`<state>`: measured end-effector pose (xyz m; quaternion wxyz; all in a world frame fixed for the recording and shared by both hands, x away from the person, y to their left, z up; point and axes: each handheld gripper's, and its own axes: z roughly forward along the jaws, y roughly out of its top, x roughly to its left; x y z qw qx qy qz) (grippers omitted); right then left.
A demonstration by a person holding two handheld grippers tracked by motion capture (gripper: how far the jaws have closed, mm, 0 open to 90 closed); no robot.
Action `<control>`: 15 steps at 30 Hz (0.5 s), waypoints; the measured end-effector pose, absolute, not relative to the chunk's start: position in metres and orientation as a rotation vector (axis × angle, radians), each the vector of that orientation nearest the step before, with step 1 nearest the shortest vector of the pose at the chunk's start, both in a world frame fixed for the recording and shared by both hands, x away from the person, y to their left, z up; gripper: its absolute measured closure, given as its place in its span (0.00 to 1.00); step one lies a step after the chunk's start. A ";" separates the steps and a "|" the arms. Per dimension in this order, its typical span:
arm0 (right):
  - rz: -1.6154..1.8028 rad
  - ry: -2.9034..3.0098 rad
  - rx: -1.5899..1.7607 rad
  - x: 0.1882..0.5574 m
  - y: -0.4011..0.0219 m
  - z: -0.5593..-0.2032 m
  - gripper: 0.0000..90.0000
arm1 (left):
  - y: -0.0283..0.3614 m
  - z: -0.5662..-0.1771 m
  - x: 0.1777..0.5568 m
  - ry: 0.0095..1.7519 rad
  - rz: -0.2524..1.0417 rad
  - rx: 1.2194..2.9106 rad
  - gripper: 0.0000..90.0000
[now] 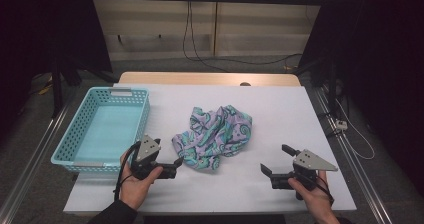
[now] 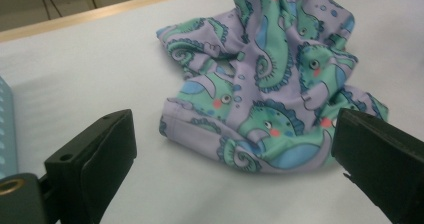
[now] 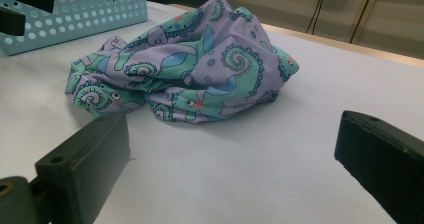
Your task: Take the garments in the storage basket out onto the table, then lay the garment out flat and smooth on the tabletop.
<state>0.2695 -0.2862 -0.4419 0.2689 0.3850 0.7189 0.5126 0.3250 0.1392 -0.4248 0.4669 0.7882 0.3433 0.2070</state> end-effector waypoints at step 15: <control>1.417 2.037 0.972 0.294 -0.236 -0.436 0.01 | 0.145 -0.424 0.326 0.834 0.461 1.900 0.04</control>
